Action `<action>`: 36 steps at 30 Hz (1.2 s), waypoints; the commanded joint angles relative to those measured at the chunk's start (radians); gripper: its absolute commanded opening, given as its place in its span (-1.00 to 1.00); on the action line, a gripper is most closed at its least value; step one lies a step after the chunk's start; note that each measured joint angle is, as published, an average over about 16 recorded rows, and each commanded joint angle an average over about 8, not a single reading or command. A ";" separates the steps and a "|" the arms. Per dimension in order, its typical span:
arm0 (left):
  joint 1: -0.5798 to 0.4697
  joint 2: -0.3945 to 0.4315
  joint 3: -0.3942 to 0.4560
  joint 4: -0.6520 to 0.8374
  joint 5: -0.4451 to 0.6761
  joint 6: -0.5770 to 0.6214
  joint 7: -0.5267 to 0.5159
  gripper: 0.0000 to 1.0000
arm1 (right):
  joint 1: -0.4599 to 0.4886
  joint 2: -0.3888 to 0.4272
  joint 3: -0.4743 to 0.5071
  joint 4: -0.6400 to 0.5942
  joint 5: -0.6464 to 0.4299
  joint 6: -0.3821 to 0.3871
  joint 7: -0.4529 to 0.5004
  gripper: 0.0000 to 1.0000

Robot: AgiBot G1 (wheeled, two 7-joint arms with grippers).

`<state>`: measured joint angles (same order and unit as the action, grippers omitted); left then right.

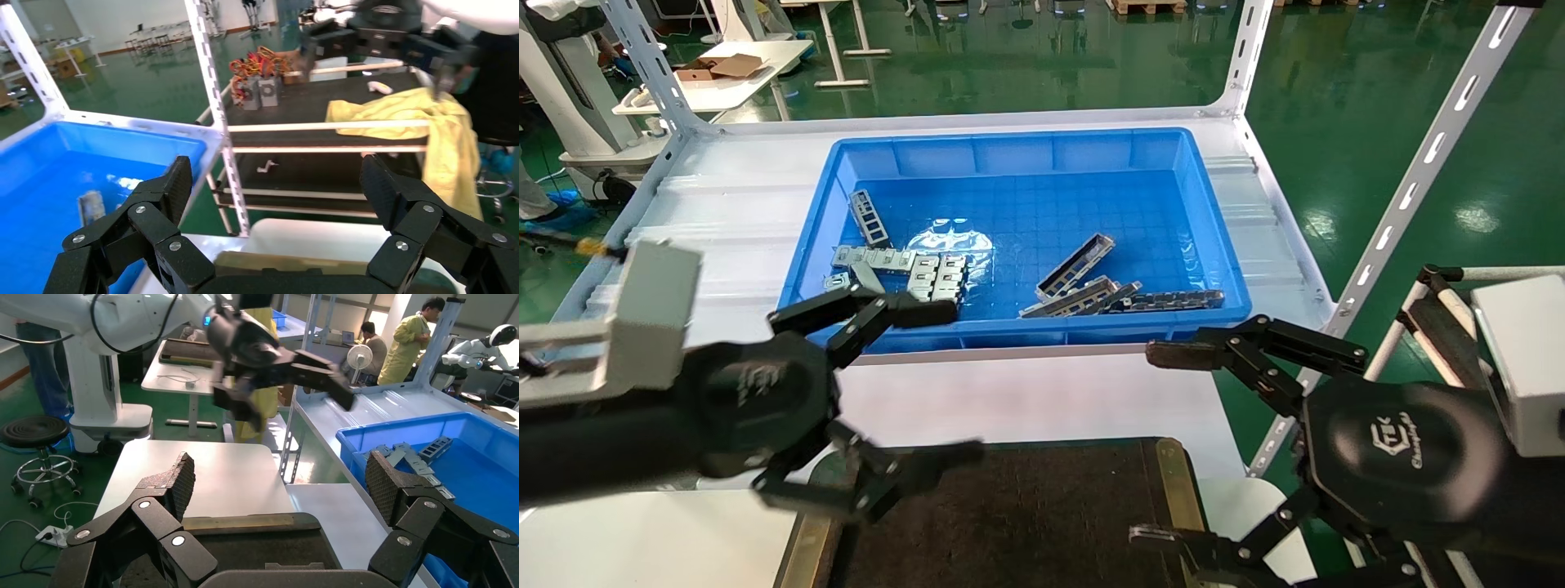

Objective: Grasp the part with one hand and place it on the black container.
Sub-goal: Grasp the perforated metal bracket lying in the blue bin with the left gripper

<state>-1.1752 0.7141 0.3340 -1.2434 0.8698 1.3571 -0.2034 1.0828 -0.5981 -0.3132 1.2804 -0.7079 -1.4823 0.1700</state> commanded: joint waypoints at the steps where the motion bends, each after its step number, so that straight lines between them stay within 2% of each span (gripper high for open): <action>1: -0.023 0.021 0.012 0.008 0.028 -0.024 -0.008 1.00 | 0.000 0.000 0.000 0.000 0.000 0.000 0.000 1.00; 9: -0.156 0.165 0.075 0.157 0.175 -0.139 0.016 1.00 | 0.000 0.000 0.000 0.000 0.000 0.000 0.000 1.00; 17: -0.288 0.327 0.130 0.389 0.295 -0.244 0.079 1.00 | 0.000 0.000 -0.001 0.000 0.000 0.000 0.000 1.00; 29: -0.445 0.551 0.171 0.790 0.383 -0.370 0.239 1.00 | 0.000 0.000 -0.001 0.000 0.001 0.000 -0.001 1.00; 36: -0.497 0.638 0.190 0.962 0.398 -0.446 0.314 1.00 | 0.000 0.001 -0.001 0.000 0.001 0.001 -0.001 1.00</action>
<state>-1.6610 1.3395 0.5323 -0.3097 1.2614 0.9153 0.0954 1.0831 -0.5975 -0.3146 1.2804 -0.7069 -1.4817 0.1693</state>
